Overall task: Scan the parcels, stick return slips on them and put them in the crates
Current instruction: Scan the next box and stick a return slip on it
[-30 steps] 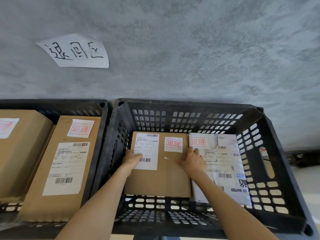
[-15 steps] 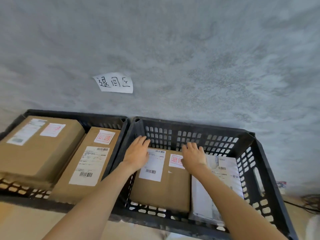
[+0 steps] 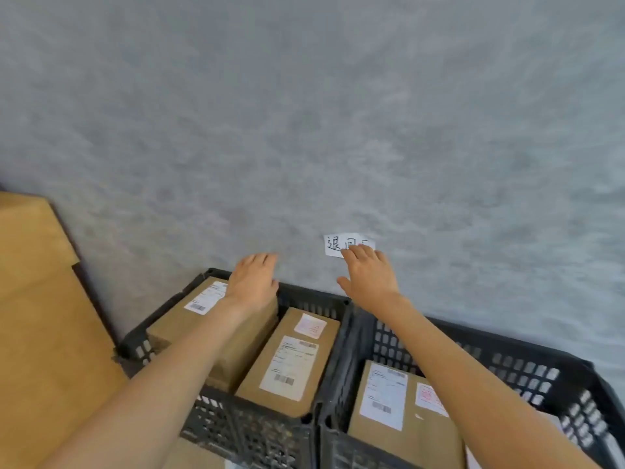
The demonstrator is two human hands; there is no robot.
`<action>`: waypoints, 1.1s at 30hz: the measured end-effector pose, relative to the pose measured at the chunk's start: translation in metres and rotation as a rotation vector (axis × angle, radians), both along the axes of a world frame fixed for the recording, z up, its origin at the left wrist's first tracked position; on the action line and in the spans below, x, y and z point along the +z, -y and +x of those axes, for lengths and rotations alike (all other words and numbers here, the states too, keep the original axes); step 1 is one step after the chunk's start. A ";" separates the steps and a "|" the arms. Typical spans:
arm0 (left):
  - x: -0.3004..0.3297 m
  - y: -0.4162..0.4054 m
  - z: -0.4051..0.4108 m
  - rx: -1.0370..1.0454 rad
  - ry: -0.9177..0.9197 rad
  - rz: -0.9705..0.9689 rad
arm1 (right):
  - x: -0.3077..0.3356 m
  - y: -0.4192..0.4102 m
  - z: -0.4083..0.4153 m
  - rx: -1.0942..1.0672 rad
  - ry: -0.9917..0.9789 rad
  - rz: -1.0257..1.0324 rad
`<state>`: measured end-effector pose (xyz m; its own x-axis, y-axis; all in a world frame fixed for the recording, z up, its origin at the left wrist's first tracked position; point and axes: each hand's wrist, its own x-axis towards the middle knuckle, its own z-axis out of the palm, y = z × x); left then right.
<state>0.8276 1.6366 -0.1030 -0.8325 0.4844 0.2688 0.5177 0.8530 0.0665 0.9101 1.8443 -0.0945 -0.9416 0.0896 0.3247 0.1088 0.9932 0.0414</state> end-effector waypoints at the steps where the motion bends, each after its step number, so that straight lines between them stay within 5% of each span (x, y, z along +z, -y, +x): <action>1: 0.006 0.031 0.002 0.025 -0.015 -0.016 | 0.004 0.031 -0.004 0.034 -0.020 -0.010; 16: -0.014 0.540 0.100 0.726 0.044 -0.017 | 0.005 0.521 -0.049 0.689 0.056 0.005; 24: -0.032 0.700 0.132 1.029 0.104 -0.083 | -0.024 0.707 -0.084 0.972 0.106 -0.011; 33: -0.003 0.846 0.039 1.213 0.087 -0.148 | -0.021 0.870 -0.208 1.124 0.098 -0.071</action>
